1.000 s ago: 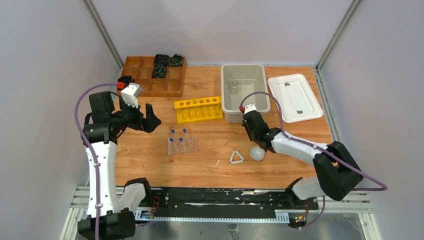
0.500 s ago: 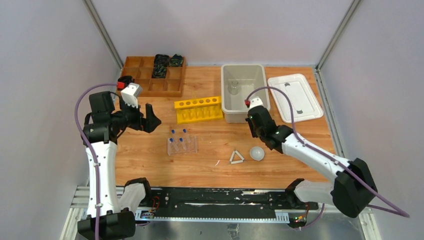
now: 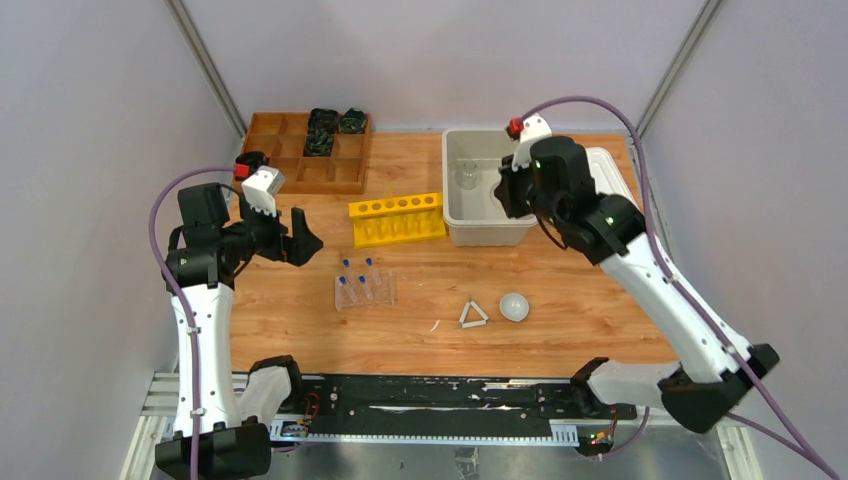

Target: Organize the chemistry lab equipment

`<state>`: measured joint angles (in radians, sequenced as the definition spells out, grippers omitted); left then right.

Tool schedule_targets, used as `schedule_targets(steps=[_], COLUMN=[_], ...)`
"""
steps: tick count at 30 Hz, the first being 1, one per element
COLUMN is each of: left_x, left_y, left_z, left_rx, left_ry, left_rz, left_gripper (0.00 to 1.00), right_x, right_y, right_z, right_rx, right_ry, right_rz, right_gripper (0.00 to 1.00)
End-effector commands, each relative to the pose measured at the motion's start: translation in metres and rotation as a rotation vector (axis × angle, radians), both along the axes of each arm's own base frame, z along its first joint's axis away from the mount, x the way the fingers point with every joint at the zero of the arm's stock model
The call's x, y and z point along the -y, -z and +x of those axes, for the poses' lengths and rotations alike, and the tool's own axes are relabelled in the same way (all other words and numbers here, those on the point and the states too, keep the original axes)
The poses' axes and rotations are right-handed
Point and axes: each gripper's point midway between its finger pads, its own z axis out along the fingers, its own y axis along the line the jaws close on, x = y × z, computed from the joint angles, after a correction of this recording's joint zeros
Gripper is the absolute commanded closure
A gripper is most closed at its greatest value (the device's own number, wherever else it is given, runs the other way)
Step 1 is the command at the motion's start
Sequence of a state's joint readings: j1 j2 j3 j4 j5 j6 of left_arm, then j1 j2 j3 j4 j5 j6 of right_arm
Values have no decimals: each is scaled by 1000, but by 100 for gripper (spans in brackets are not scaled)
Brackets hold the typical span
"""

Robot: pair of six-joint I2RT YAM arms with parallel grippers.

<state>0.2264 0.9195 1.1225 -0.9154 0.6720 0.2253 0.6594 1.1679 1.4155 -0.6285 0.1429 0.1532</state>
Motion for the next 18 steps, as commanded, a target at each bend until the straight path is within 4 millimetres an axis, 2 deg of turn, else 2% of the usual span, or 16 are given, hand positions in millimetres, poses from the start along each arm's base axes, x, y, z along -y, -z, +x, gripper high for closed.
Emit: schedule_targets(steps=[1,6,10,14,15,18], left_x=[4,4,3,3,2,2], left_y=[-13,-13,-9,-3,-2,3], left_z=[-3,-3,-3,-1,0,4], left_rx=[47,50,53,35,30,11], left_ry=[18,27,37,44,46,56], left_rz=[1,3,18,20,21,18], left_gripper=[0,0,0,0,0,0], right_x=[9,13,15,20,21,23], right_y=[23,59,87,121,136,160], right_z=[52,126,173,206,213,225], right_rx=[-94,-230,-300,-360,-387,-428], right_ry=[85,143,166,191,196,198], right_rz=[-97,-158,-205,-242,-252,-248], right_gripper=[100,100,100,100,100,100])
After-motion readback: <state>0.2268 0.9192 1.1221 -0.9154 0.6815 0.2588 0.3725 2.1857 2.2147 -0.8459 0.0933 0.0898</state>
